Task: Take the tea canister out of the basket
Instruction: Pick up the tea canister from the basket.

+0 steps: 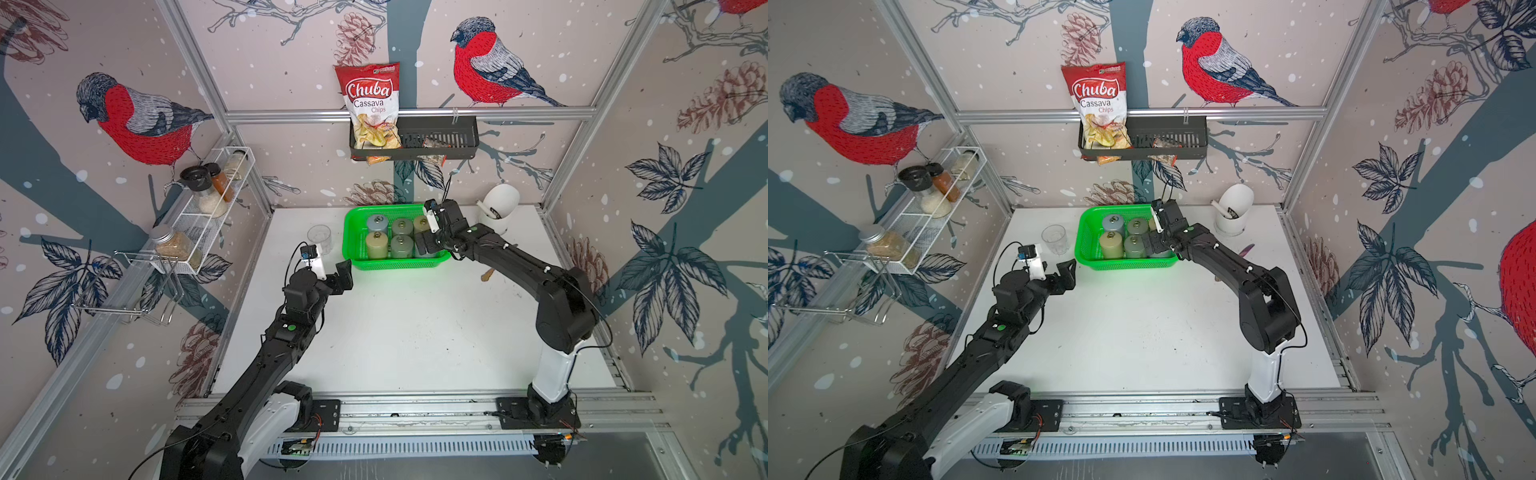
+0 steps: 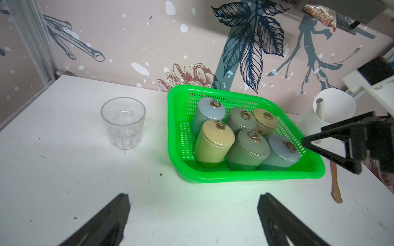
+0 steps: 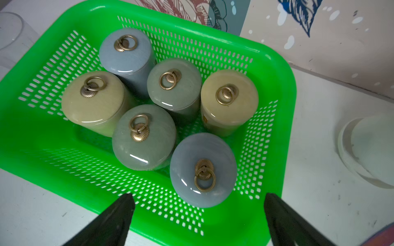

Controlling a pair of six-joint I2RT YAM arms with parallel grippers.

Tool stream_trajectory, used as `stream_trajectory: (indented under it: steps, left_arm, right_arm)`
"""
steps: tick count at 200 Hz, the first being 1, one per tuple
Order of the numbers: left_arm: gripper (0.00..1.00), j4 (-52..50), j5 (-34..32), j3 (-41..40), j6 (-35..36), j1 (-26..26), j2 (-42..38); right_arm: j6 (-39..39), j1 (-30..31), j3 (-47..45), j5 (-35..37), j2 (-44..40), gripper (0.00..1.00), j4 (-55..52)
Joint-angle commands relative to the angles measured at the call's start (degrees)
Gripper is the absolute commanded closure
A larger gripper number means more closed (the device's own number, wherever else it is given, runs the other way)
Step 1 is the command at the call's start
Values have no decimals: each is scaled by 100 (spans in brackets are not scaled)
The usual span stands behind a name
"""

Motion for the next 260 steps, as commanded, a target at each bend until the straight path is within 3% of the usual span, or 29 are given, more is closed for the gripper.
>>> stream_trajectory:
  steps: [1,72,198,260]
  left_arm:
    - [2,54,-79,107,-52,-135,91]
    - [2,19,-291,278,121,-565,503]
    - [2,-62,-355,444,132,-596,695]
    - [2,-135,-406,515,158,-605,731]
  right_arm:
    - [-144,-24,370,-140,319,0,-581]
    - [-273,-132,1220,-504,1104,0,-1253]
    - [-481,-259,1518,-404,1679,0,-1330]
    - [-522,-229,1810,-406,1867,5,-1414]
